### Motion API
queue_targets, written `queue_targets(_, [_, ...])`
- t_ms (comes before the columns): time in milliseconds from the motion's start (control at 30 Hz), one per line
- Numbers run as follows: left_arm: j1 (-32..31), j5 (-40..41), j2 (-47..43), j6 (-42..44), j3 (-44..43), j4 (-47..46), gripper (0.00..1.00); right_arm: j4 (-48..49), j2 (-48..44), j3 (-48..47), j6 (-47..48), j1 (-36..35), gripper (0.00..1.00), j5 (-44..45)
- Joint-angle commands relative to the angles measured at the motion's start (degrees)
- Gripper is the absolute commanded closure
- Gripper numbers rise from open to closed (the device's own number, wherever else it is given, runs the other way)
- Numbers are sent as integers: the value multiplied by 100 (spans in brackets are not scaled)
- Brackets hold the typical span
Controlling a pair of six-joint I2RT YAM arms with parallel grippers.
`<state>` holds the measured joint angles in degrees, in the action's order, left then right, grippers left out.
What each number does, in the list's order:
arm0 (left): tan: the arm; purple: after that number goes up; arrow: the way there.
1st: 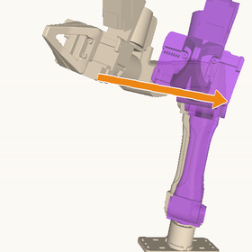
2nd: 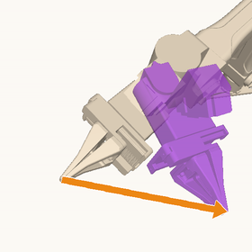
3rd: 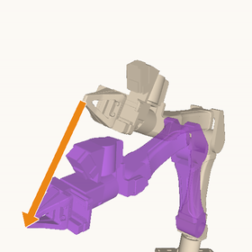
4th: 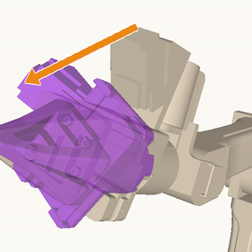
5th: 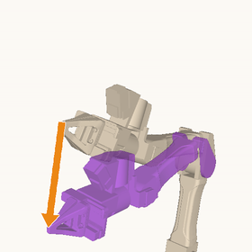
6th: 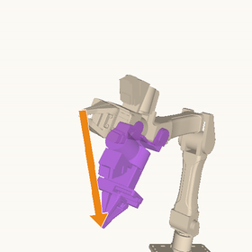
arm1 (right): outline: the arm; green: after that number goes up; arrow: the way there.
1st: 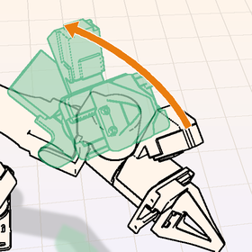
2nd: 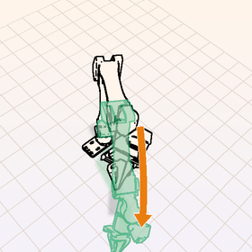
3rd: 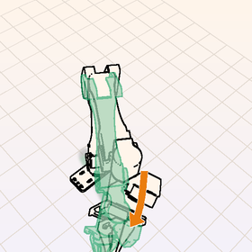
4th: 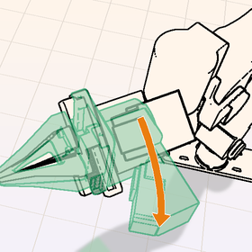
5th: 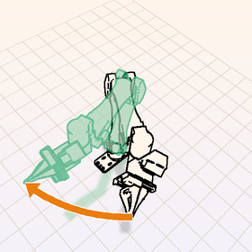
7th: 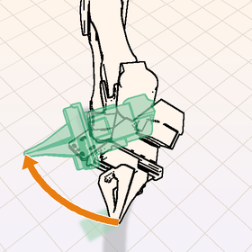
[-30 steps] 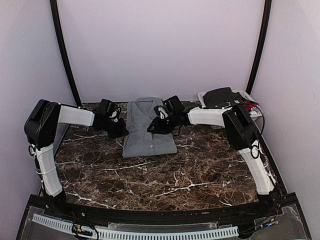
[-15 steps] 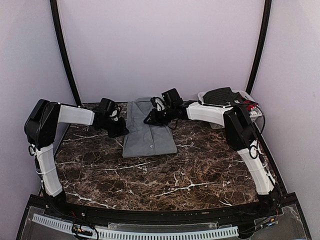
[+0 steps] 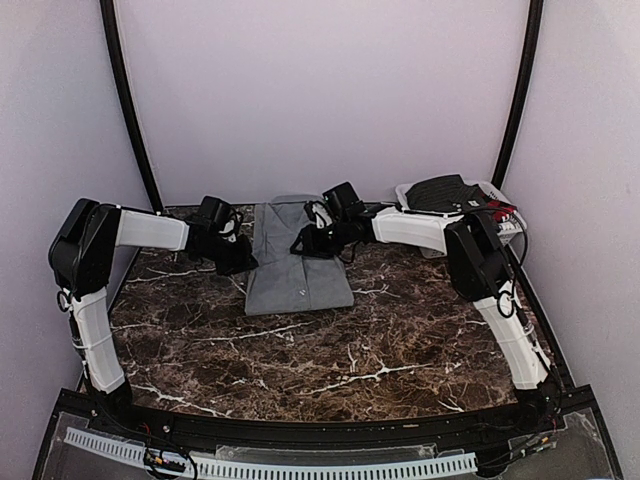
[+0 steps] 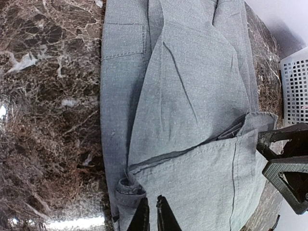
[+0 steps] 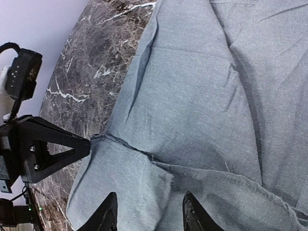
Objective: Fold and stack the long sleeve shirts
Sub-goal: Adjust the 2/3-rectangle-folded shirt at the center of the board.
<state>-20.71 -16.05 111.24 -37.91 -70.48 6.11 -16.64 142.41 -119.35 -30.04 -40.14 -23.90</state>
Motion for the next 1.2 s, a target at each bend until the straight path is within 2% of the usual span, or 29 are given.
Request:
queue_targets(0, [49, -49, -156, 113, -125, 105, 93, -5, -332, 44, 165, -36, 56, 384])
queue_targets(167, [49, -73, -161, 109, -133, 92, 93, -107, -108, -106, 101, -51, 57, 292])
queue_targets(333, [58, -90, -152, 117, -133, 92, 93, -58, 60, -216, 2, -96, 67, 44])
queue_targets(633, [58, -129, -172, 130, -160, 110, 93, -12, 125, -315, -81, -121, 74, -46])
queue_targets(900, [60, -184, -229, 129, -156, 103, 93, -77, 72, -384, -98, -130, 100, 9])
queue_targets(1033, [58, -166, -362, 146, -123, 158, 93, -128, -130, -321, -81, -133, 100, 315])
queue_targets(1167, [59, 96, -560, 128, -39, 284, 94, 11, -456, 187, -182, -134, 100, 846])
